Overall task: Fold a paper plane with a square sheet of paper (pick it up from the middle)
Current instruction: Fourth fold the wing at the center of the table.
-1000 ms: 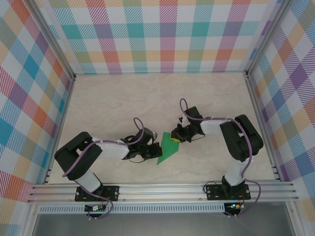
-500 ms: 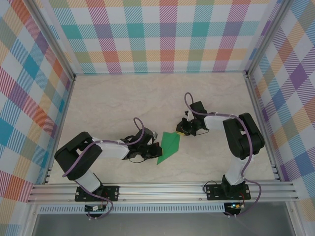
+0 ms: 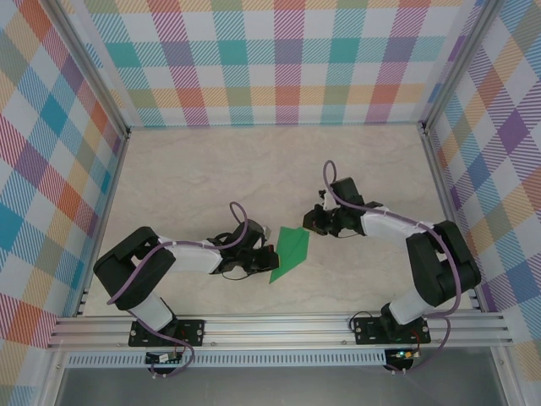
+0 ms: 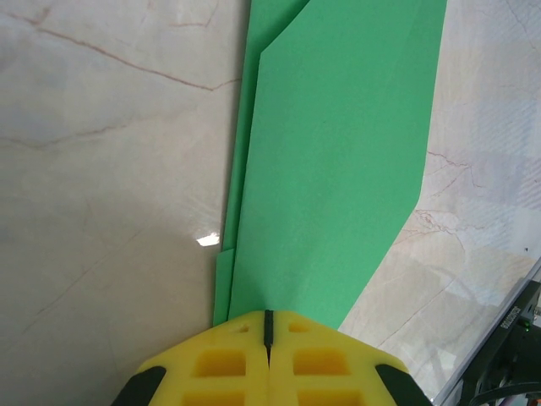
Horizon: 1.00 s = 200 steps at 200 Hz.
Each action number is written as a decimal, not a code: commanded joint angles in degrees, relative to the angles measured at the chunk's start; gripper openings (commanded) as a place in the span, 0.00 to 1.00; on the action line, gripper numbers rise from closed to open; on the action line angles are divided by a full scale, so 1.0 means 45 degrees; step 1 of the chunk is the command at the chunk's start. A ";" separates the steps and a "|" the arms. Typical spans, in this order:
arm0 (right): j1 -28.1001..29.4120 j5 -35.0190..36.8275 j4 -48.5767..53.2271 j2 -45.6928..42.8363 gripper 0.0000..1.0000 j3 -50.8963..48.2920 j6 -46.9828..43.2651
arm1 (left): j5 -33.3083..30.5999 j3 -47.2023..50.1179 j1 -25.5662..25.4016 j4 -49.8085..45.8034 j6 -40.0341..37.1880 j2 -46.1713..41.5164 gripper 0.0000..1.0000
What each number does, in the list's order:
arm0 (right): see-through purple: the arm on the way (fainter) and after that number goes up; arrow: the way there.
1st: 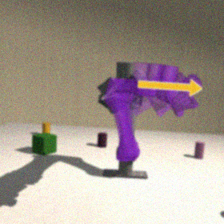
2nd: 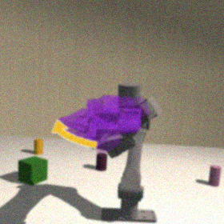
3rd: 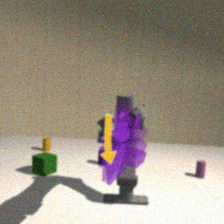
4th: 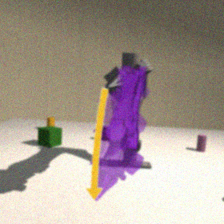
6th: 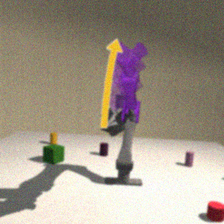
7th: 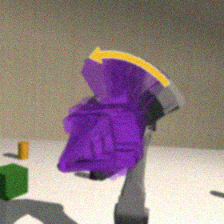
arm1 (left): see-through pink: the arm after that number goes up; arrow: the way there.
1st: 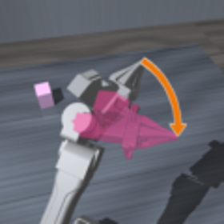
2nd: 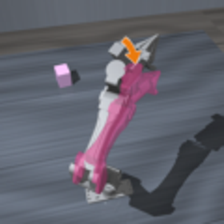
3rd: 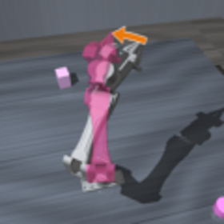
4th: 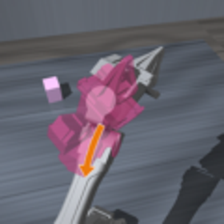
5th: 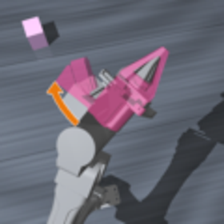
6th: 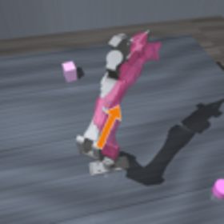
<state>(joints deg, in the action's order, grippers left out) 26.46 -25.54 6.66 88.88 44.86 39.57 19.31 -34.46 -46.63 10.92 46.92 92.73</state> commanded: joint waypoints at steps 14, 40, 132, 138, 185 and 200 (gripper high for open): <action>0.1844 0.0193 -0.0797 -0.0085 0.00 -0.0778 0.1257 | -0.1733 0.0626 0.0045 -0.3295 -0.0254 0.0848 0.00; 0.2734 0.0714 -0.0968 0.0332 0.00 -0.0818 0.1690 | -0.1752 0.0607 0.0048 -0.3320 -0.0196 0.0852 0.00; 0.3514 0.0731 -0.1574 0.2157 0.00 -0.0640 0.2144 | -0.1786 0.0685 0.0048 -0.3266 -0.0176 0.0863 0.00; 0.3530 0.0830 -0.1495 0.2234 0.00 -0.0652 0.2163 | -0.1772 0.0685 0.0043 -0.3270 -0.0183 0.0878 0.00; 0.3534 0.2634 0.0043 0.2004 0.00 -0.0454 0.1747 | -0.1810 0.0761 0.0038 -0.3301 -0.0212 0.0927 0.00; 0.3495 0.3129 0.0442 0.1904 0.00 -0.0252 0.1617 | -0.1808 0.0801 0.0022 -0.3293 -0.0260 0.0965 0.00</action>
<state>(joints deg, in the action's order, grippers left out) 42.06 -20.86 3.14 96.55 42.78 48.62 19.14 -34.74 -46.74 10.48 46.92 92.79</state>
